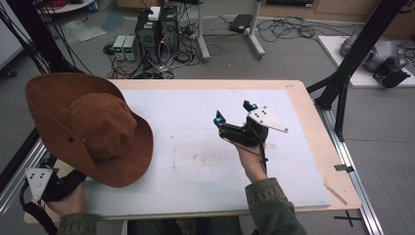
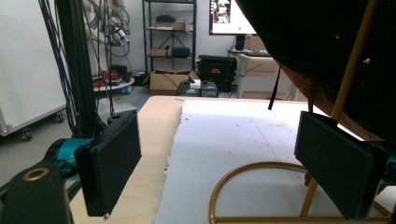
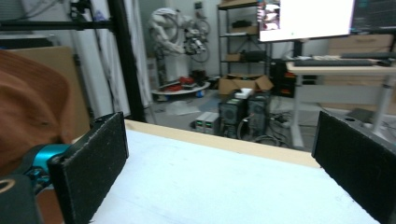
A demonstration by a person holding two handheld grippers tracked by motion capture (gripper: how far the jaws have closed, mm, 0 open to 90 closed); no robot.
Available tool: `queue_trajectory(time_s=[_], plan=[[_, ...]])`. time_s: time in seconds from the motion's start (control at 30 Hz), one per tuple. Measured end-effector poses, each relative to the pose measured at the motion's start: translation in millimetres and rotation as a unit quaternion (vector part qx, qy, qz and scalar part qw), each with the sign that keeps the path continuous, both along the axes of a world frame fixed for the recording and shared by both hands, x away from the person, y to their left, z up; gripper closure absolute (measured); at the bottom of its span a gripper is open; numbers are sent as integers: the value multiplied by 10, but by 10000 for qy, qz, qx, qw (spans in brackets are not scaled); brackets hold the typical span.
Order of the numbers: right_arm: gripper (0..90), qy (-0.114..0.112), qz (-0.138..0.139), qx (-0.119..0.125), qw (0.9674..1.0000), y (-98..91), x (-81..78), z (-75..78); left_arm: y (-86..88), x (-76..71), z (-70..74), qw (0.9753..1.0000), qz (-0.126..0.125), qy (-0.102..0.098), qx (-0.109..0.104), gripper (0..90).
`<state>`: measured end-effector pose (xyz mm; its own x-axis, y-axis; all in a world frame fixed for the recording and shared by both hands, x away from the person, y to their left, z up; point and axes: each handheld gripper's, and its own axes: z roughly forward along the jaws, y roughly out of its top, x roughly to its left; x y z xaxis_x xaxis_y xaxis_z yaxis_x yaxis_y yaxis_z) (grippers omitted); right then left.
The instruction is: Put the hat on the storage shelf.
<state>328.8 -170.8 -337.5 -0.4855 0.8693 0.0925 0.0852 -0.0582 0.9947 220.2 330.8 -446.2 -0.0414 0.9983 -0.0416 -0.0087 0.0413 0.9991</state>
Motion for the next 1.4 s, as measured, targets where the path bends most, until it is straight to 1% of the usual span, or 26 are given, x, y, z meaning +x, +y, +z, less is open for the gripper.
queue_trajectory(time_s=[0.07,0.1,0.13,0.17,0.23,0.27,0.3,0.4,0.53,0.6,0.67,0.7,0.77,0.87,0.93,1.0,1.1,1.17,1.23,1.3,1.4], plan=[[29,-1,-196,13,9998,-99,-11,-50,1,2,-1,10000,0,0,-4,149],[30,28,-381,34,9993,-201,-23,-106,0,2,-2,10000,0,4,-8,149],[30,25,-474,16,9989,-237,-31,-127,0,2,-2,10000,-2,3,-9,149],[30,25,-474,16,9989,-237,-31,-127,-1,-1,-1,10000,0,4,-12,149],[30,-10,-681,-74,9976,-348,-60,-195,1,-7,2,10000,-3,4,-17,149],[30,-34,-838,-124,9964,-445,-87,-253,2,-8,3,10000,-3,-5,-23,149],[30,-34,-838,-124,9964,-445,-87,-253,5,-8,3,10000,1,-8,-19,149],[31,-16,-1036,-141,9945,-572,-131,-329,7,-7,0,10000,10,7,-28,149],[31,-18,-1217,-145,9925,-712,-167,-419,-1,-6,1,10000,3,1,-13,149],[31,3,-1274,-150,9917,-770,-188,-469,-7,-8,2,10000,-13,13,6,148],[31,-51,-1340,-160,9908,-811,-208,-504,-15,-6,1,10000,-14,9,-1,149],[31,-46,-1337,-150,9909,-824,-220,-520,-17,-5,2,10000,-14,9,17,149],[31,-51,-1367,-156,9905,-839,-235,-548,-21,-2,1,10000,-16,9,23,149],[31,-96,-1378,-231,9901,-860,-259,-596,-26,-1,0,10000,-34,28,32,149],[31,-78,-1394,-268,9898,-870,-283,-644,-27,-1,0,10000,-36,28,32,149],[31,-83,-1408,-286,9896,-875,-285,-660,-27,-1,0,10000,-35,31,36,149],[31,-22,-1419,-287,9895,-886,-290,-697,-28,1,-2,10000,-32,36,31,149],[31,-21,-1439,-314,9891,-897,-293,-722,-28,2,-3,10000,-29,36,31,149],[31,27,-1466,-336,9886,-899,-297,-754,-30,4,-5,10000,-27,28,25,149],[31,113,-1481,-380,9882,-915,-295,-820,-29,3,-3,10000,-32,40,40,149],[31,159,-1512,-389,9876,-915,-301,-844,-26,4,-4,10000,-31,40,30,149]])
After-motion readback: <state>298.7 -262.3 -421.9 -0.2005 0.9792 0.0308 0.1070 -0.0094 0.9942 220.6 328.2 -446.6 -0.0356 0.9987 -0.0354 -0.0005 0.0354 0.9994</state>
